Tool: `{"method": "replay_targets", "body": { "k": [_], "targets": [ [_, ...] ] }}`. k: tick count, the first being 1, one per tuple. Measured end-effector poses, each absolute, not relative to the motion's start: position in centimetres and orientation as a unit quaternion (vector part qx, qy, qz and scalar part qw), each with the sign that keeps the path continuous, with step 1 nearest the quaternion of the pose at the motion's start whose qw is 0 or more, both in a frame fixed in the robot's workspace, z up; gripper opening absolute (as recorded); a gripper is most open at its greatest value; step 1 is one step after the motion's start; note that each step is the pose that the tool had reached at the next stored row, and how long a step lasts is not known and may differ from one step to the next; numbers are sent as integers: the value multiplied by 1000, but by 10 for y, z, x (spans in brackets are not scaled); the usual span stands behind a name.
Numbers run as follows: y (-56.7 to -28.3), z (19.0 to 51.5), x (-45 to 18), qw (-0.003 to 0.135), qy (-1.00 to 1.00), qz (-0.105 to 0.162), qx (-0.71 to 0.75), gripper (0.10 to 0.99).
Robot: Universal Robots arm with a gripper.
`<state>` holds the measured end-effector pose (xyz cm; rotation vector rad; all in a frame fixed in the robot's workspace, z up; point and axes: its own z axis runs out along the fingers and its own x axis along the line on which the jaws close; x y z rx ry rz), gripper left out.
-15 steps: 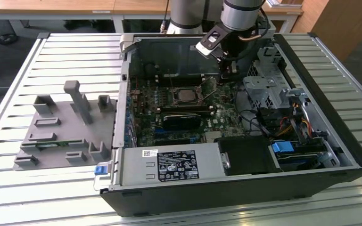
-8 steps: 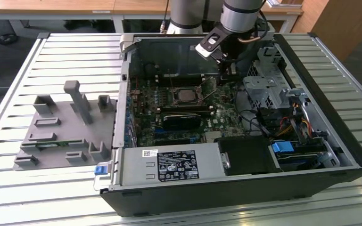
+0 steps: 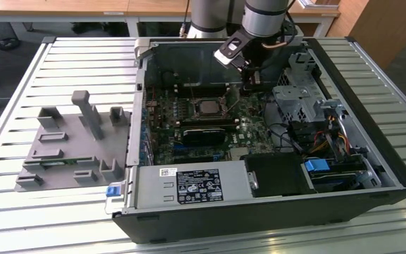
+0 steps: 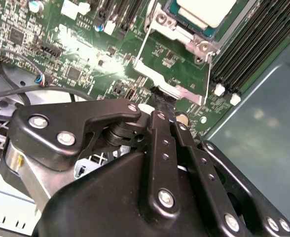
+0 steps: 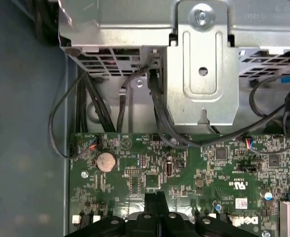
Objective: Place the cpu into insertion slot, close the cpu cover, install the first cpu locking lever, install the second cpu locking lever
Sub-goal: 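Close the cpu cover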
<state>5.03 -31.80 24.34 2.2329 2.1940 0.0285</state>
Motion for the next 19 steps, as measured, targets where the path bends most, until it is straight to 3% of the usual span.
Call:
{"method": "replay_targets", "body": {
  "k": [19],
  "targets": [
    [-318, 238, 18, 6, 701, 9, 713, 106]
  ]
}}
